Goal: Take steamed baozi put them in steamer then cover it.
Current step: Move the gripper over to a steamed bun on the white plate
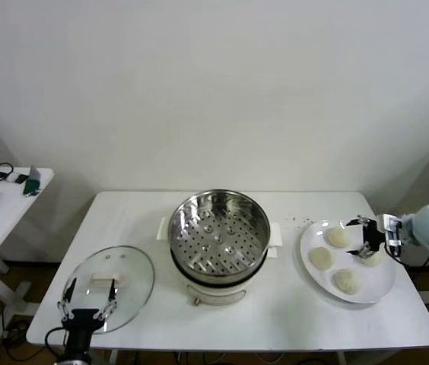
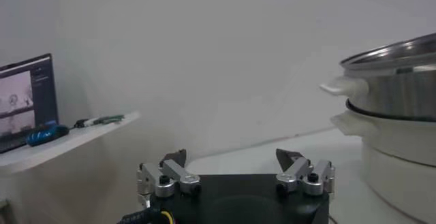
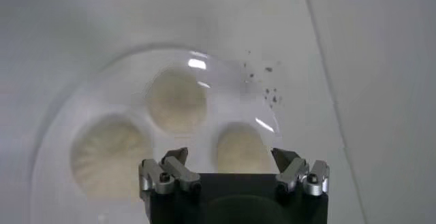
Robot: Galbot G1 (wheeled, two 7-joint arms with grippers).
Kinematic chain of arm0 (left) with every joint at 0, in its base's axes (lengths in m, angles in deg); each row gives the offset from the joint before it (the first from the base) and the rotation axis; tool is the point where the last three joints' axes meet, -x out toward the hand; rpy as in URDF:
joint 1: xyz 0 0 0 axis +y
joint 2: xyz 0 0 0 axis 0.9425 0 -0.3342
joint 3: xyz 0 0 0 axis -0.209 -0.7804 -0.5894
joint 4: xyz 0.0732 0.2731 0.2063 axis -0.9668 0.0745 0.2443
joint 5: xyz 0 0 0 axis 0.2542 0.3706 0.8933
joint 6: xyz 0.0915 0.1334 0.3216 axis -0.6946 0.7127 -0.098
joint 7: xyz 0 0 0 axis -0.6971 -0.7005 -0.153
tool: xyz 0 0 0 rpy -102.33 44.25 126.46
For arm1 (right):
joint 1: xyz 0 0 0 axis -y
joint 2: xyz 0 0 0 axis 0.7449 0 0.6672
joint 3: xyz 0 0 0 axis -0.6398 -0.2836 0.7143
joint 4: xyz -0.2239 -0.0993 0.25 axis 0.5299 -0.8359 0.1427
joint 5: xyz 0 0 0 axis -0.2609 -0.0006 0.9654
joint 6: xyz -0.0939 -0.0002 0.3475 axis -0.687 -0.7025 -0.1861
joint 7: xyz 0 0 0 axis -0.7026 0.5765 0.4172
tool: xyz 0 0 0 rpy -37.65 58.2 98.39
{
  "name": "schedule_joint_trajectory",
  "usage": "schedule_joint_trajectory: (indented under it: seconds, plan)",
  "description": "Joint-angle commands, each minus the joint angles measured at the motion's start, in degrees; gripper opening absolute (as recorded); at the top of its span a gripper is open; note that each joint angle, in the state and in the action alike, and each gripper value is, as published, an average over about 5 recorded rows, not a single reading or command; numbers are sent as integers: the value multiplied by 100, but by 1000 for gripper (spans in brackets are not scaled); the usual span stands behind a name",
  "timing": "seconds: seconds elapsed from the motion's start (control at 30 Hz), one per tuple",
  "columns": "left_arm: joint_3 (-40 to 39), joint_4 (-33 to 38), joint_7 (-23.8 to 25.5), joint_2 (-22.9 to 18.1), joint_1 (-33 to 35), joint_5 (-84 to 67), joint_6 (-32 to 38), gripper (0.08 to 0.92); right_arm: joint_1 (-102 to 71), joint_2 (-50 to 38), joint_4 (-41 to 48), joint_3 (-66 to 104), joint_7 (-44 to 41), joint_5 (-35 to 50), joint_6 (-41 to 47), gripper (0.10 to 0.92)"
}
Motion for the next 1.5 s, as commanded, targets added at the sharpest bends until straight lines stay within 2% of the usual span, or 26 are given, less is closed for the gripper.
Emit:
schedule_joint_trajectory:
  seconds: [0.03, 0.5, 1.5]
  plan:
    - [25, -29, -11, -8, -24, -10, -41, 823, 1980, 607, 1494, -1934, -500, -524, -238, 823]
    - [127, -95, -12, -17, -80, -167, -77, 823, 1900, 1738, 2511, -2049, -444, -918, -379, 823]
    - [156, -194, -72, -44, -165, -173, -137, 823, 1567, 2098, 3056, -1770, -374, -1391, -649, 822]
